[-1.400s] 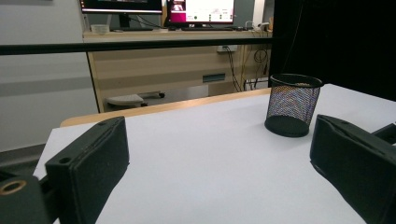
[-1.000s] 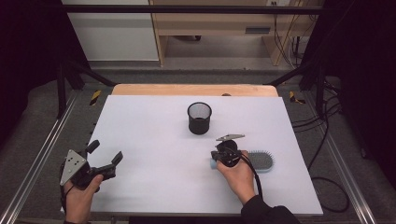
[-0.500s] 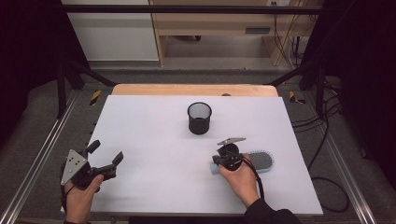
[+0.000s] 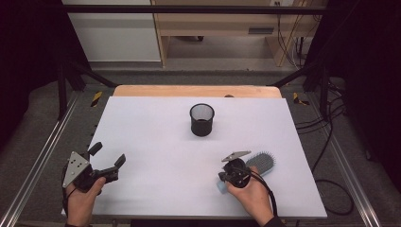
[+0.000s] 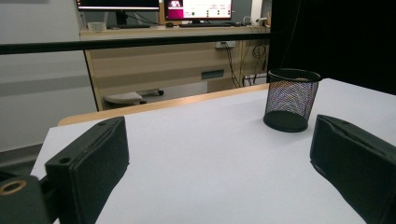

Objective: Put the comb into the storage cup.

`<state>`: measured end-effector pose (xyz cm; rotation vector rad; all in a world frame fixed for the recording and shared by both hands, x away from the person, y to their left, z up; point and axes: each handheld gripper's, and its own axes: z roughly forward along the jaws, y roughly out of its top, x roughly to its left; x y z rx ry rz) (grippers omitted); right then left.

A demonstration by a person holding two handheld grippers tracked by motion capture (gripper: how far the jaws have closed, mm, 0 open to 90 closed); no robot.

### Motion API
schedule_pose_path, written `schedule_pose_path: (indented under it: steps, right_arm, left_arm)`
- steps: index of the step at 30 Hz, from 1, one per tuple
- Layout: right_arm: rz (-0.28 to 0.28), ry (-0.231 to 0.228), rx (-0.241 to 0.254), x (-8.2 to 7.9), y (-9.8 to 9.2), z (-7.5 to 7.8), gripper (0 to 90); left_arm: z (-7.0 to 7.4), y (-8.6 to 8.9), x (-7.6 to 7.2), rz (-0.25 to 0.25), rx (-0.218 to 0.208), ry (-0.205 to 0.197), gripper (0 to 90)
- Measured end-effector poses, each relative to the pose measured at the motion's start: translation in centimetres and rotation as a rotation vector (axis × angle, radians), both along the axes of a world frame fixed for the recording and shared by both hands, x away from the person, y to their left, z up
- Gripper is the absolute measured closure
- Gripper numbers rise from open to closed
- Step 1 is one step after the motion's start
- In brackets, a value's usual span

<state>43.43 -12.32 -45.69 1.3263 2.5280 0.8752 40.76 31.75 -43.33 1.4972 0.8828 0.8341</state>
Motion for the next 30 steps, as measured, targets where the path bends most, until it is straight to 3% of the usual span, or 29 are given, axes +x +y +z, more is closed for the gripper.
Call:
schedule_pose_path:
  steps: [5, 13, 18, 30]
  right_arm:
    - [0.040, 0.011, -0.049, -0.9, -0.5, 0.1, 90.0]
    - [0.067, 0.028, -0.132, -2.6, -2.8, 0.6, 90.0]
    - [0.064, 0.046, -0.158, -3.0, -4.3, 0.6, 90.0]
    - [0.020, 0.037, -0.204, -2.7, -7.5, 1.0, 90.0]
  left_arm:
    - [-0.1, 0.0, 0.0, -0.001, -0.003, 0.004, 4.7]
    - [-0.1, 0.2, 0.0, 0.001, -0.008, 0.006, 4.7]
    - [-0.2, 0.3, 0.0, 0.005, -0.005, 0.008, 4.7]
    - [-0.1, -0.1, 0.1, -0.002, 0.006, 0.009, 4.7]
